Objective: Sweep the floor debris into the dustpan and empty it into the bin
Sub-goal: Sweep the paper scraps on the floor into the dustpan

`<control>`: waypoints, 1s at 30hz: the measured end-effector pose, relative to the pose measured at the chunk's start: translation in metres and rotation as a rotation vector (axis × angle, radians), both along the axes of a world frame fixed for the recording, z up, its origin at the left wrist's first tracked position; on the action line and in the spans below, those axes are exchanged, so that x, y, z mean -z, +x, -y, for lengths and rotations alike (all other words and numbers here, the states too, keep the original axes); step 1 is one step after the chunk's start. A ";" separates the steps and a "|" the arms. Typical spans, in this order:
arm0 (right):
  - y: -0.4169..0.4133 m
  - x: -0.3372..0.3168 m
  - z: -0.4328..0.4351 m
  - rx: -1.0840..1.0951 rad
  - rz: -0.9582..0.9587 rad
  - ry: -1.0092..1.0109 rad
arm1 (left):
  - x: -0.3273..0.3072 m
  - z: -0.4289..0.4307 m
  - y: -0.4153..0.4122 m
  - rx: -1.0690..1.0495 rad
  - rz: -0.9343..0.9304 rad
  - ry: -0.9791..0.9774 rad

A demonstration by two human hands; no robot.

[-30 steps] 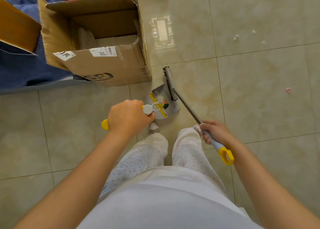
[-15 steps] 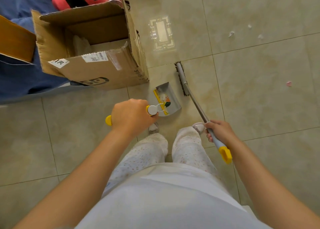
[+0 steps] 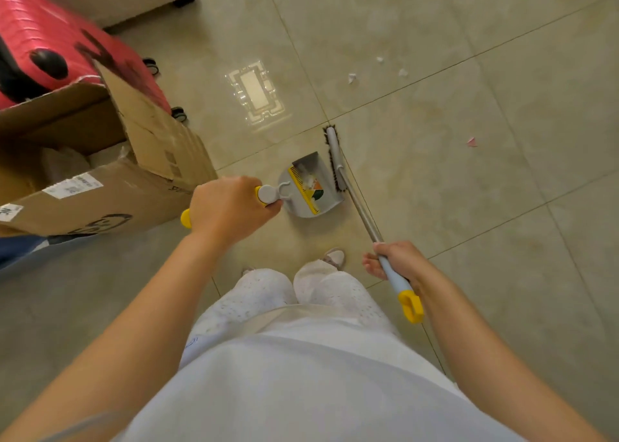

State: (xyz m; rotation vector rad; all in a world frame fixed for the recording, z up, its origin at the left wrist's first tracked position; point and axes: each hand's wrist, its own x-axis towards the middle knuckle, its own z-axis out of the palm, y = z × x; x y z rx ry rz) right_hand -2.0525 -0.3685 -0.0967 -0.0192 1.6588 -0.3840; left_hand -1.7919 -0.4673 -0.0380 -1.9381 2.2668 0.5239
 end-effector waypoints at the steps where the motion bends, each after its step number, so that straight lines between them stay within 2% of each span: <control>1: -0.010 0.000 0.003 -0.016 -0.001 0.005 | 0.000 0.007 -0.011 0.000 0.008 -0.004; 6: -0.067 -0.004 0.017 -0.103 -0.101 -0.012 | 0.004 0.039 -0.081 0.017 0.003 -0.006; 13: -0.115 0.006 0.035 0.072 -0.159 -0.032 | 0.005 0.097 -0.168 0.090 -0.018 0.061; 21: -0.179 0.005 0.108 0.333 -0.202 -0.026 | 0.004 0.210 -0.267 0.302 -0.034 0.116; 30: -0.240 0.016 0.146 0.305 -0.390 -0.045 | 0.005 0.283 -0.352 0.498 -0.002 0.089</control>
